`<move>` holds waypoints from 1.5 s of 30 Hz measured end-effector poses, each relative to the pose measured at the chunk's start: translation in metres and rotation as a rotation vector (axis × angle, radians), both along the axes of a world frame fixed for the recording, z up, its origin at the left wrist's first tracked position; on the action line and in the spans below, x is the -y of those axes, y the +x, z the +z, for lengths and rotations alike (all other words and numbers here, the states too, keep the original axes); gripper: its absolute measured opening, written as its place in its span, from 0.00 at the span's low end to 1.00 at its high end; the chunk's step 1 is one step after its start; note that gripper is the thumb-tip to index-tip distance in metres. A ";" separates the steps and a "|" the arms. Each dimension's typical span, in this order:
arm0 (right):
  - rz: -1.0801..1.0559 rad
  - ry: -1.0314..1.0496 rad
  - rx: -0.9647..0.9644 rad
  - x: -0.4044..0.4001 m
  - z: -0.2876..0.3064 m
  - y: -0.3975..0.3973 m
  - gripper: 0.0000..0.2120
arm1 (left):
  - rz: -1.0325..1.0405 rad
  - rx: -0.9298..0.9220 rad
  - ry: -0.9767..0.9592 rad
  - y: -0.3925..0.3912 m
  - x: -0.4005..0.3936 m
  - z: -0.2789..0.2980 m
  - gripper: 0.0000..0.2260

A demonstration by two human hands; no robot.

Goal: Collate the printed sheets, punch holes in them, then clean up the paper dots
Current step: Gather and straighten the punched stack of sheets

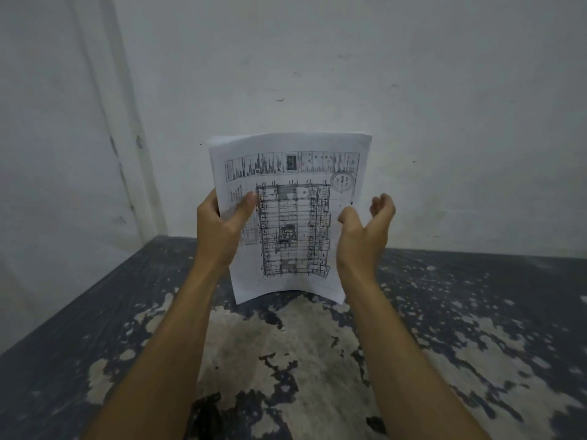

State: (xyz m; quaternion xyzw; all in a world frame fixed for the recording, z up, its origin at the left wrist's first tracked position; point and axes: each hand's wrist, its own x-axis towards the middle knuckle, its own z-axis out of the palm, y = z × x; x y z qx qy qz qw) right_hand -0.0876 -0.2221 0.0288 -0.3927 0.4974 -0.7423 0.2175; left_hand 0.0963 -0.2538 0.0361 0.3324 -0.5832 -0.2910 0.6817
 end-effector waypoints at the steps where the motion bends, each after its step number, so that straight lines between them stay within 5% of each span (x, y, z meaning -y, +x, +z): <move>1: 0.041 0.022 -0.021 0.000 0.000 -0.001 0.26 | 0.000 -0.010 0.002 -0.001 -0.001 0.000 0.19; 3: 0.136 0.062 -0.067 -0.001 0.000 -0.001 0.17 | 0.006 -0.030 0.007 -0.002 -0.002 0.000 0.21; 7: 0.074 0.033 0.022 0.003 0.004 -0.007 0.24 | 0.019 -0.028 0.017 -0.002 -0.002 0.000 0.22; 10: 0.199 0.052 -0.044 0.002 0.003 -0.006 0.17 | 0.040 -0.042 0.027 -0.002 -0.001 -0.002 0.21; 13: 0.100 0.005 0.044 0.002 0.002 -0.009 0.21 | 0.069 -0.025 0.024 -0.002 0.001 -0.005 0.18; 16: 0.316 0.097 -0.058 0.003 0.002 -0.011 0.13 | 0.087 -0.049 0.021 -0.002 0.004 -0.007 0.18; 22: 0.012 -0.026 0.102 0.003 -0.003 -0.010 0.26 | 0.107 -0.016 -0.007 0.001 0.006 -0.008 0.15; 26: 0.278 0.087 -0.087 0.003 -0.008 -0.003 0.16 | 0.103 -0.055 -0.007 -0.001 0.007 -0.008 0.17; 30: 0.140 0.026 0.031 0.004 -0.010 -0.001 0.27 | 0.109 -0.060 -0.028 0.000 0.005 -0.007 0.16; 34: 0.321 0.122 -0.074 0.006 -0.011 -0.006 0.17 | 0.134 -0.076 -0.036 -0.001 0.006 -0.006 0.14; 37: 0.293 0.077 -0.038 0.009 -0.007 -0.012 0.21 | 0.141 -0.043 -0.046 0.002 0.006 -0.006 0.13; 41: 0.312 0.027 -0.222 0.011 -0.008 -0.016 0.07 | 0.168 -0.027 -0.098 0.000 0.005 -0.007 0.14; 45: 0.277 -0.057 -0.255 0.006 0.002 -0.015 0.08 | 0.204 -0.030 -0.162 -0.008 -0.004 0.009 0.08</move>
